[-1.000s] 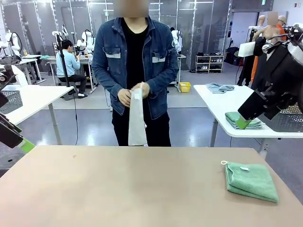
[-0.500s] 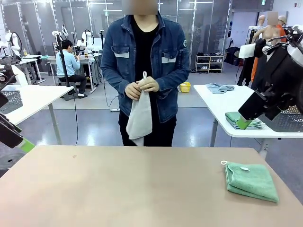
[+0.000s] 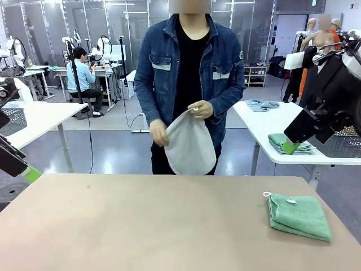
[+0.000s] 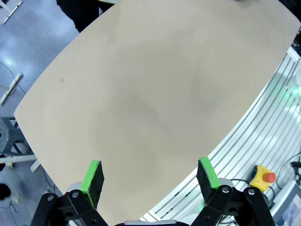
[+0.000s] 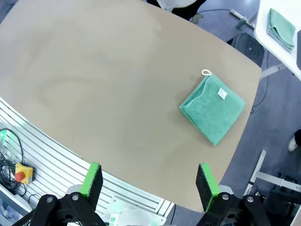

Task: Fold the towels and place them in the basket.
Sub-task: When a person lays out a Towel with hook on the table, fold it in half twice.

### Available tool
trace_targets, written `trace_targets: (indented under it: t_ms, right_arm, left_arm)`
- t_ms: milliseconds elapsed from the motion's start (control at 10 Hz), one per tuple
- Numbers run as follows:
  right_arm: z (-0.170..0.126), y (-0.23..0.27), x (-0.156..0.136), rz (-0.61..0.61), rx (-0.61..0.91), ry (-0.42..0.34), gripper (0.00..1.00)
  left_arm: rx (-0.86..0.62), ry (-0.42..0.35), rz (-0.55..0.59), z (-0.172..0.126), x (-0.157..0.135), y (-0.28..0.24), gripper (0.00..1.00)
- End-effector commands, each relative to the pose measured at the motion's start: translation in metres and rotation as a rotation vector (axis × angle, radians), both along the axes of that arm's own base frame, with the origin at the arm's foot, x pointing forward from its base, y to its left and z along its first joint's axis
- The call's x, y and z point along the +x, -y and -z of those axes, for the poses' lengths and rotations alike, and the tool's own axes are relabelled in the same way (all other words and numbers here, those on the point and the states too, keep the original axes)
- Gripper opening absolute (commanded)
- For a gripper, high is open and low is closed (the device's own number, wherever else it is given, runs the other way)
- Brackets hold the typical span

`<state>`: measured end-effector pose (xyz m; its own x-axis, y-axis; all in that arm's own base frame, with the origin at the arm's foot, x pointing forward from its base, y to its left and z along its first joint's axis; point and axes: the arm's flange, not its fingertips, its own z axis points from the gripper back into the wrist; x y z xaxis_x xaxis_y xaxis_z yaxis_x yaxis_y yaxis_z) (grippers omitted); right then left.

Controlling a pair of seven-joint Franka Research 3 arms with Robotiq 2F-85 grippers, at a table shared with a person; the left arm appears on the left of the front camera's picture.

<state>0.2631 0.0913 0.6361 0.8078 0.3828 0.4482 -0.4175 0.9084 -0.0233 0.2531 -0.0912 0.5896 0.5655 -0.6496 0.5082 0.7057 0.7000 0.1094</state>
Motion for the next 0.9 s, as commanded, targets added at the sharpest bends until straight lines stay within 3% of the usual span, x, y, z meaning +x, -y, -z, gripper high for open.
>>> trace_targets:
  t_ms: [0,800]
  right_arm:
    - [-0.0021,0.0010,0.0020,0.010,-0.008,-0.004,1.00]
    - [-0.0021,0.0010,0.0020,0.010,-0.008,-0.004,1.00]
  left_arm:
    - [0.014,0.009,-0.007,0.0003,0.0021,-0.0012,1.00]
    - [0.014,0.009,-0.007,0.0003,0.0021,-0.0012,1.00]
